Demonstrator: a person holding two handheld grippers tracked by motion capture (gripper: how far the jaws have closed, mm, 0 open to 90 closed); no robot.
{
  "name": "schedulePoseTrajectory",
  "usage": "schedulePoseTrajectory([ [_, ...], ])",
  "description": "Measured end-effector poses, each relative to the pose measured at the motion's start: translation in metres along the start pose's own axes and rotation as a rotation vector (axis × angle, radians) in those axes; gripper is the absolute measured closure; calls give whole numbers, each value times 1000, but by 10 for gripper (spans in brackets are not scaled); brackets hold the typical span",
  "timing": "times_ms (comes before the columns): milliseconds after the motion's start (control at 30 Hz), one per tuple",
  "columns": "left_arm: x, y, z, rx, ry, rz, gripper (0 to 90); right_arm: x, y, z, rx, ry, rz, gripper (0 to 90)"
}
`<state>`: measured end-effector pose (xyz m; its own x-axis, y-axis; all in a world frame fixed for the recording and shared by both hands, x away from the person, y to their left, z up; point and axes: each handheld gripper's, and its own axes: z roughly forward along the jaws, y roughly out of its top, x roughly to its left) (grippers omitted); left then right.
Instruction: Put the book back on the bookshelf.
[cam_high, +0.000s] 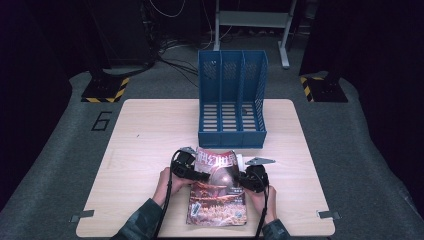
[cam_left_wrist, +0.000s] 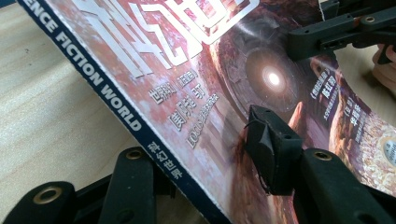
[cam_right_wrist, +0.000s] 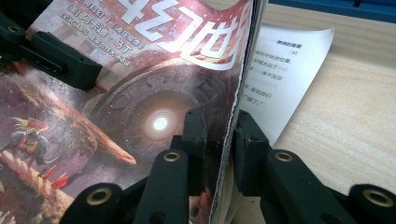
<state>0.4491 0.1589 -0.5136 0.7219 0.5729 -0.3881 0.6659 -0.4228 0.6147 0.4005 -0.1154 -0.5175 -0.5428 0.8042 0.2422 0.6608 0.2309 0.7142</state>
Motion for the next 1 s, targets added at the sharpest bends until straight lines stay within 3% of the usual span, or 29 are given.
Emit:
schedulePoseTrajectory([
  [200, 0, 3, 3, -8, -3, -27, 569, -4, 0, 2, -16, 27, 4, 788],
  [267, 2, 4, 3, -1, -6, -16, 571, -4, 0, 2, -15, 30, 1, 789],
  [367, 4, 4, 3, -17, -12, -40, 585, -4, 1, 3, -15, 35, -7, 795],
  [600, 7, 5, -2, -29, 10, -25, 598, -4, 0, 4, -24, 44, -8, 795],
  [733, 12, 9, -3, -42, -2, -57, 595, -4, 0, 5, -27, 51, -7, 795],
  [800, 14, 13, -2, -36, -10, -77, 592, -4, 0, 5, -28, 52, -8, 796],
  [833, 12, 15, 2, -8, 16, -53, 596, -4, 0, 5, -26, 56, 3, 795],
  [900, 11, 15, 4, 10, 25, -48, 614, -4, 0, 5, -25, 57, 2, 794],
  [1000, 12, 15, 4, 26, 10, -57, 640, -4, 1, 5, -24, 59, 4, 762],
])
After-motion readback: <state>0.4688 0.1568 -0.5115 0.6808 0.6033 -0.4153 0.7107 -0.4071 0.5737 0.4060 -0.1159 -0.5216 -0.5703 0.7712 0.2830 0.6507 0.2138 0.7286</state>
